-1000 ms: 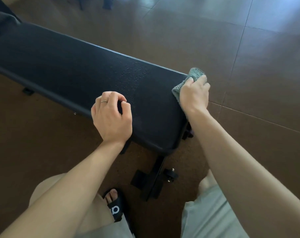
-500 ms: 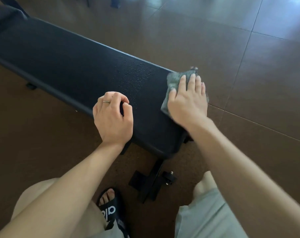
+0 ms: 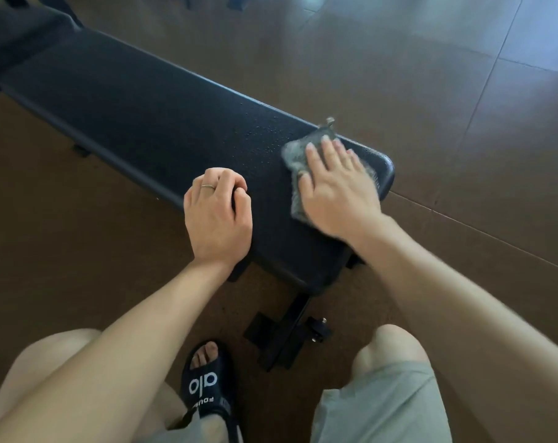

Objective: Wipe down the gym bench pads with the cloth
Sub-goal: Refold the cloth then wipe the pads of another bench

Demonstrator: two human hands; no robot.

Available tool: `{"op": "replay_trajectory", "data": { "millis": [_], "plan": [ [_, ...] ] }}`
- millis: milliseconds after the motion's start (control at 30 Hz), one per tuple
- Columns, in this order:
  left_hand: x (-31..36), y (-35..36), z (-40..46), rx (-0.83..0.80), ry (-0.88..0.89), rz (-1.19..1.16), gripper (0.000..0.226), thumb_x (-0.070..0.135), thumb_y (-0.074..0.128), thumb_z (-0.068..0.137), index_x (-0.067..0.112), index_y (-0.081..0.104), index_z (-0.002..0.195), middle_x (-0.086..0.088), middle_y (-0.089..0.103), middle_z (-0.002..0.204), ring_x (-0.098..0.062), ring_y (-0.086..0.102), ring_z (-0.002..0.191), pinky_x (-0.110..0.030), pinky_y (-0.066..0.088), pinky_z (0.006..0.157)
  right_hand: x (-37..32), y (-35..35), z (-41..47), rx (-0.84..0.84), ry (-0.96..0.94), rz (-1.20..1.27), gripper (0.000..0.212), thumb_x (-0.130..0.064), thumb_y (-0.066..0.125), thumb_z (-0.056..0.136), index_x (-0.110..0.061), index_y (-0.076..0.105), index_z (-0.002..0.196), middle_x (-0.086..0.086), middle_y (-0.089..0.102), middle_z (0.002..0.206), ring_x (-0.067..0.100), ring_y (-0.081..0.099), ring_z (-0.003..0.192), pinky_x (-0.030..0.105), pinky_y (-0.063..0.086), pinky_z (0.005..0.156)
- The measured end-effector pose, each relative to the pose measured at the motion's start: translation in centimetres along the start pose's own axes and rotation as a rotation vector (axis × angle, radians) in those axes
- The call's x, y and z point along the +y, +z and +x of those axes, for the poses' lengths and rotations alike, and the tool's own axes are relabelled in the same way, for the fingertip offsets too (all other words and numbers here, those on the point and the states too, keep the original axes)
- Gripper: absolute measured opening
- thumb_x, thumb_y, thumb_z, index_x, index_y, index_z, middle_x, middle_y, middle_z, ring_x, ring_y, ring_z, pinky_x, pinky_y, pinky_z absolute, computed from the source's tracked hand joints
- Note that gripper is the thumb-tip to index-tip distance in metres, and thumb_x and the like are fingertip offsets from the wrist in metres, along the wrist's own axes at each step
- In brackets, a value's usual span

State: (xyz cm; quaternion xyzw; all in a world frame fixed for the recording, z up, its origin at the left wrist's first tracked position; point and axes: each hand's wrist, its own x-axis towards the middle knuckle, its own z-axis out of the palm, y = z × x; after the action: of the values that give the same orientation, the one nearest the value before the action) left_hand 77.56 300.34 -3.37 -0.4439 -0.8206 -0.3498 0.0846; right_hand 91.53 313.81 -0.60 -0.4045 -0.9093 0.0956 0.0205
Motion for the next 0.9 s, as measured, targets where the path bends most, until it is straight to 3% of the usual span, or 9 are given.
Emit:
{"op": "replay_trajectory", "data": {
  "millis": [167,333,467,633,900],
  "plan": [
    [0.0,0.1,0.1,0.001,-0.003,0.022,0.020,0.022,0.040,0.091,0.019,0.059,0.091,0.004,0.060,0.107,-0.018,0.052,0.100,-0.034,0.036,0.089,-0.2,0.0,0.8,-0.023,0.112,0.020,0.065,-0.042,0.011,0.108,-0.011,0.005,0.165,0.016,-0.003,0.172,0.028,-0.005,0.160,0.041,-0.005,0.129],
    [0.0,0.1,0.1,0.012,0.001,0.036,0.018,0.020,0.041,0.092,0.018,0.059,0.091,0.003,0.060,0.106,-0.021,0.052,0.098,-0.036,0.036,0.088,-4.4,0.7,-8.1,-0.051,-0.114,0.043,0.065,-0.045,0.007,0.108,-0.014,0.004,0.165,0.012,-0.006,0.172,0.025,-0.010,0.159,0.041,-0.006,0.129],
    [0.1,0.0,0.0,0.004,-0.012,0.040,0.018,0.019,0.041,0.092,0.017,0.059,0.091,0.004,0.059,0.107,-0.021,0.053,0.097,-0.033,0.034,0.086,-2.4,0.5,-4.4,-0.043,-0.113,0.033,0.065,-0.047,0.009,0.108,-0.018,0.002,0.165,0.008,-0.007,0.173,0.021,-0.011,0.159,0.038,-0.008,0.128],
    [-0.1,0.0,0.0,0.019,-0.015,0.017,0.020,0.020,0.038,0.091,0.018,0.058,0.089,0.005,0.059,0.105,-0.018,0.052,0.095,-0.030,0.033,0.085,-1.1,0.4,2.5,-0.038,0.063,0.042,0.065,-0.044,0.011,0.107,-0.015,0.004,0.165,0.012,-0.005,0.173,0.024,-0.008,0.159,0.040,-0.007,0.128],
    [-0.4,0.2,0.3,0.001,-0.005,-0.004,0.017,0.020,0.039,0.090,0.020,0.056,0.087,0.007,0.057,0.103,-0.018,0.052,0.096,-0.037,0.039,0.089,-2.1,0.2,2.4,-0.014,0.109,0.015,0.065,-0.042,0.010,0.108,-0.012,0.004,0.165,0.016,-0.004,0.172,0.026,-0.007,0.160,0.040,-0.006,0.129]
  ]
}}
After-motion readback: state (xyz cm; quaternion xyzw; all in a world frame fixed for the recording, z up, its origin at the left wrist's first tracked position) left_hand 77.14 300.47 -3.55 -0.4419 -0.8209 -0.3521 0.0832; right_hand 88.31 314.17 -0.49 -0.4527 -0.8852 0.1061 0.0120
